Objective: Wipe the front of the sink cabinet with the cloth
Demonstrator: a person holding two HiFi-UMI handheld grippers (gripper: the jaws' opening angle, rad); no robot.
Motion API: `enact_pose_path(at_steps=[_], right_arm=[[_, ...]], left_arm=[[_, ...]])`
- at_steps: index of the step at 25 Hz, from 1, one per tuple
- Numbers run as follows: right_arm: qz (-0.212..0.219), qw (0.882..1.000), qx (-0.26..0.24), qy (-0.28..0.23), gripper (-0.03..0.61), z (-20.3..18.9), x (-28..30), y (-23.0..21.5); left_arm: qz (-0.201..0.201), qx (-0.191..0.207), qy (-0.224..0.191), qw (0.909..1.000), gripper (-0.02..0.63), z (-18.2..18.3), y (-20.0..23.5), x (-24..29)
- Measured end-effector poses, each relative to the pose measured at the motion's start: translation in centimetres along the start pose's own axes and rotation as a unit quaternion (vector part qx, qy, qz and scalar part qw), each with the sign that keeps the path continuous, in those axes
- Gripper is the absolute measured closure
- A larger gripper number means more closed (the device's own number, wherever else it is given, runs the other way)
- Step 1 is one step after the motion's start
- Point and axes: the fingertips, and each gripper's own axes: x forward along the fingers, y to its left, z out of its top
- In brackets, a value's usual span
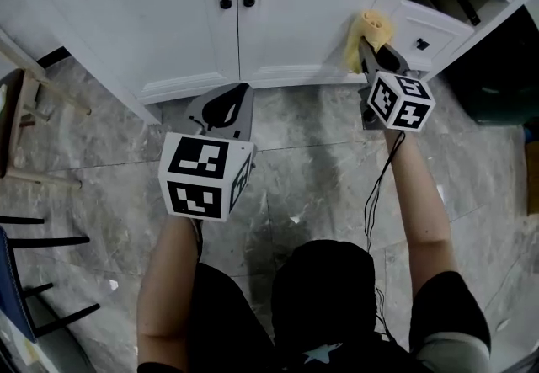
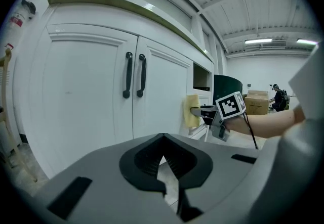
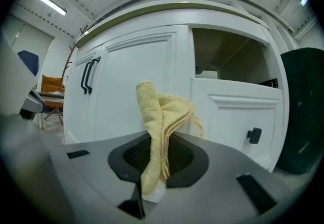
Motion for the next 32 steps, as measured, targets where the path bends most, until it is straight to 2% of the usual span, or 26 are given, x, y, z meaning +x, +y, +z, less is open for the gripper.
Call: enact_pose_path(at_steps=[5,9,16,23,27,32], right_arm=[[-0.017,1.000,0.010,-0.001,0.514,-0.1,-0.6,-2.3],[-0.006,1.000,0.017,-0.006,0.514,-0.2,-0.9,-1.0],[0.117,0.993,-0.009,-0.010,0.514,-2.7,0.1,10.4],[0.200,0.977,-0.069,-0.003,0.514,-6.0,2.8,20.4],[0.197,0.976,-0.089,0.012,0.514,-7.8,4.6,22.3],[0.159,0.982,-0.096,0.017,0.514,-9.3,5.3,20.0]], left_arm=[[-0.010,0.000,0.007,0.9999,0.598,-0.6,-0.7,0.9],[-0.002,0.000,0.008,1.0000,0.598,-0.9,0.0,0.7],[0.030,0.000,0.021,0.9993,0.598,-3.1,2.8,-1.4],[0.074,-0.021,0.031,0.9965,0.598,-5.2,6.6,-3.7],[0.087,-0.028,0.040,0.9950,0.598,-6.3,7.6,-4.3],[0.081,-0.030,0.052,0.9949,0.598,-7.6,7.5,-3.5]])
